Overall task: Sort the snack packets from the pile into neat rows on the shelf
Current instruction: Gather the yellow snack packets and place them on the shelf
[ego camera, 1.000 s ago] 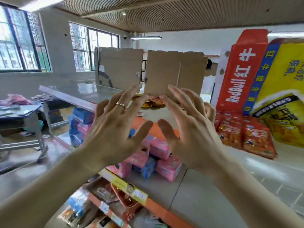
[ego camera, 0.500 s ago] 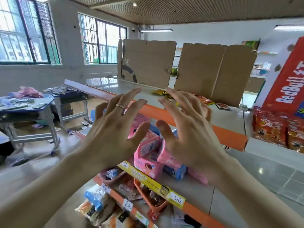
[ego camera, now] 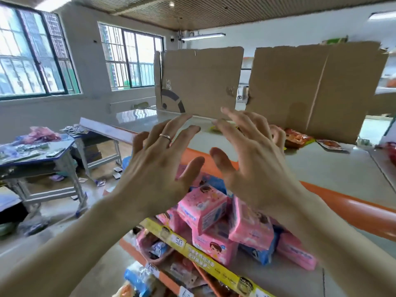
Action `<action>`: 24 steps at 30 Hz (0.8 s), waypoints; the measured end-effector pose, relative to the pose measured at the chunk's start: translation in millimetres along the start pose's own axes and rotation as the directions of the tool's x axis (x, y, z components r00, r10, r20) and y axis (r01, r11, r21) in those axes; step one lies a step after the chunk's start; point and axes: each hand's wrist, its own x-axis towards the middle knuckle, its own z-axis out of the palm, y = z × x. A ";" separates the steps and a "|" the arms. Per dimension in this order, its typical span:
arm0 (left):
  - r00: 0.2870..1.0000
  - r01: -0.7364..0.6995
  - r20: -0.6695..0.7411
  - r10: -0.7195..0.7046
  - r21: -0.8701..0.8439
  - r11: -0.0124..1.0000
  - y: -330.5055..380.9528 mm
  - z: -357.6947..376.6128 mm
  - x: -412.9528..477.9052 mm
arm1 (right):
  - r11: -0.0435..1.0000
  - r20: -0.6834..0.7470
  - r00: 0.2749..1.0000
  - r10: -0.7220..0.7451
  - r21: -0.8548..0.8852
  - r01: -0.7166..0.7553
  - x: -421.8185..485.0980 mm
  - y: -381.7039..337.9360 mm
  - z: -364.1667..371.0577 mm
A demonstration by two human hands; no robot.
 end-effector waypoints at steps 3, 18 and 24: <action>1.000 -0.012 0.012 0.012 0.021 1.000 -17.3 6.6 26.2 | 0.999 -0.034 0.999 0.032 0.001 -0.032 26.5 10.0 6.6; 0.975 -0.224 -0.019 0.224 -0.144 0.964 -73.8 85.7 140.5 | 0.932 -0.112 0.962 0.250 -0.242 -0.270 84.3 62.9 24.7; 0.946 -0.319 -0.010 0.325 -0.230 0.920 -94.7 112.8 191.2 | 0.854 -0.095 0.915 0.392 -0.333 -0.400 129.1 67.8 31.0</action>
